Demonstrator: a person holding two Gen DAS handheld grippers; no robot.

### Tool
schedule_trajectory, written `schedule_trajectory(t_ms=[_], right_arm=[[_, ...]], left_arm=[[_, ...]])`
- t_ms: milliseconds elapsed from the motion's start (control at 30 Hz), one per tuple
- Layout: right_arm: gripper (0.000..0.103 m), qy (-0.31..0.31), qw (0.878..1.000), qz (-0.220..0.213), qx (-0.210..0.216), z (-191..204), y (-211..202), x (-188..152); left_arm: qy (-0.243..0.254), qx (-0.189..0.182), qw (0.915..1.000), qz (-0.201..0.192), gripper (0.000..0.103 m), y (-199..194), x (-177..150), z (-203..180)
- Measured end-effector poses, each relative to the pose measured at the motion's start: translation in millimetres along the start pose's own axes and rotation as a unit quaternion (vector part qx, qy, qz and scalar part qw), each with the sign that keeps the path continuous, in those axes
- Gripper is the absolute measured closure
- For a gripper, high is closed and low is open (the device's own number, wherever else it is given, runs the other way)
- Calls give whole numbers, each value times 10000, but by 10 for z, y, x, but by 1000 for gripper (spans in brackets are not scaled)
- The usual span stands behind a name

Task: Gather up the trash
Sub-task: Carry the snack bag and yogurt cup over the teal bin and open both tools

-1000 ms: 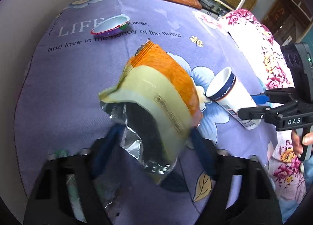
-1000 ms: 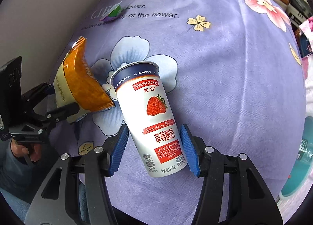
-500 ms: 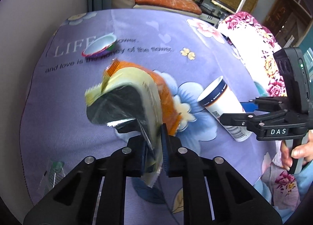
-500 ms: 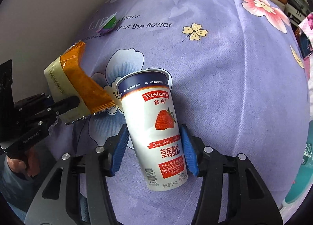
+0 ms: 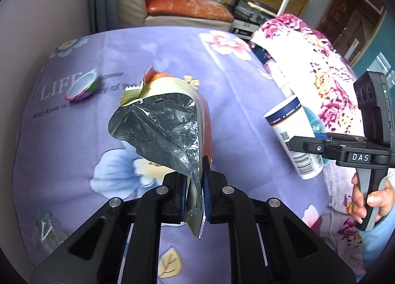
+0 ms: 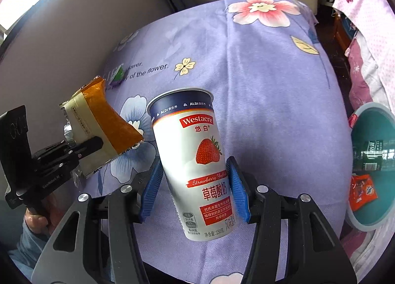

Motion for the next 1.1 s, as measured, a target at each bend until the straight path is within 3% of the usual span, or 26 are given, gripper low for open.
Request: schedule_trajectory(t_ms=[433,867,1100], right_arm=[[53,963,9912,-904,-83,-861,-604,-101],[53,1941,9715,-1311,-354,-1922,-1044,-376],[53,2277,9620,-1392,-582,-2342,-1128,-517]], left_arm=[[804,-424,9956,210,91,475,319,-1069],[1538,-799,9820,754,91,1205,430,-2146],[1688,-962,9753,1047,91,1648,476,-2534]])
Point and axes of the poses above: each gripper's, at about its wrist camera, not at the fingertips, and y roughly the way its jaws point, z to its left, x to its top, the point moved 1 cm from there along y, roughly the way its jaws point, and after that the axes turned 12 degrees about -x, right-handed, at the moved point
